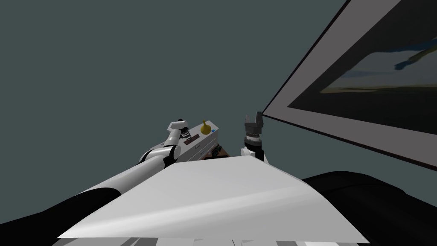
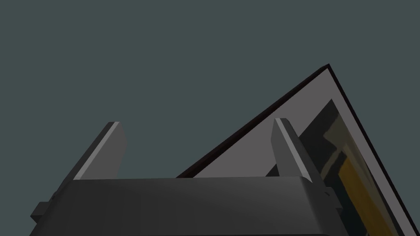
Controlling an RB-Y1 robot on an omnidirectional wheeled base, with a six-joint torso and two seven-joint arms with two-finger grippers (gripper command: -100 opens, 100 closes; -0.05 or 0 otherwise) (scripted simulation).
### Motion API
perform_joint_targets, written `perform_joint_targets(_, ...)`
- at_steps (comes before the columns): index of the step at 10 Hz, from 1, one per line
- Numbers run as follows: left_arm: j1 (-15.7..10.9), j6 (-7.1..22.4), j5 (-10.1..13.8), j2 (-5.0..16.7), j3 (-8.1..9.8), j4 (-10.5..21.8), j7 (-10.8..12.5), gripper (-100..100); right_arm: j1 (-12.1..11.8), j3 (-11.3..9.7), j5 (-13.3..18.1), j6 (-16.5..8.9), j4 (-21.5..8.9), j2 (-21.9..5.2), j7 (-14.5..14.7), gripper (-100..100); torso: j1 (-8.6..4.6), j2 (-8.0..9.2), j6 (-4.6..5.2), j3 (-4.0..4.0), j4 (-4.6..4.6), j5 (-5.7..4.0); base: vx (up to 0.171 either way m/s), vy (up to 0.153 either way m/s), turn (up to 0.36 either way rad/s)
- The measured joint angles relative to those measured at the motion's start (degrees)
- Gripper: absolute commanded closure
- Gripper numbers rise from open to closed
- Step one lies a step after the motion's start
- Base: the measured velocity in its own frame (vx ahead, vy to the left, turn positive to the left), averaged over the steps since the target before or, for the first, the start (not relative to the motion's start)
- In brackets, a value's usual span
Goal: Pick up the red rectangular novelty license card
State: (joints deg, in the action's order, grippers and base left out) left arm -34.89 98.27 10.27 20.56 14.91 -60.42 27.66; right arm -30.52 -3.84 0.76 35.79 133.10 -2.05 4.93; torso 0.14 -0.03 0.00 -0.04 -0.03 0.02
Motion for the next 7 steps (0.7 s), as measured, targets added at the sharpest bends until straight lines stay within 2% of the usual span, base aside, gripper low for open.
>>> perform_joint_targets(7, -0.1, 0.0, 0.0, 0.0, -0.02, 0.2, 0.0, -100, 0.0, 0.0, 0.0, 0.0, 0.0, 0.0, 0.0, 0, -0.03, 0.01, 0.00, 0.01, 0.00, -0.01, 0.001, 0.000, 0.003)
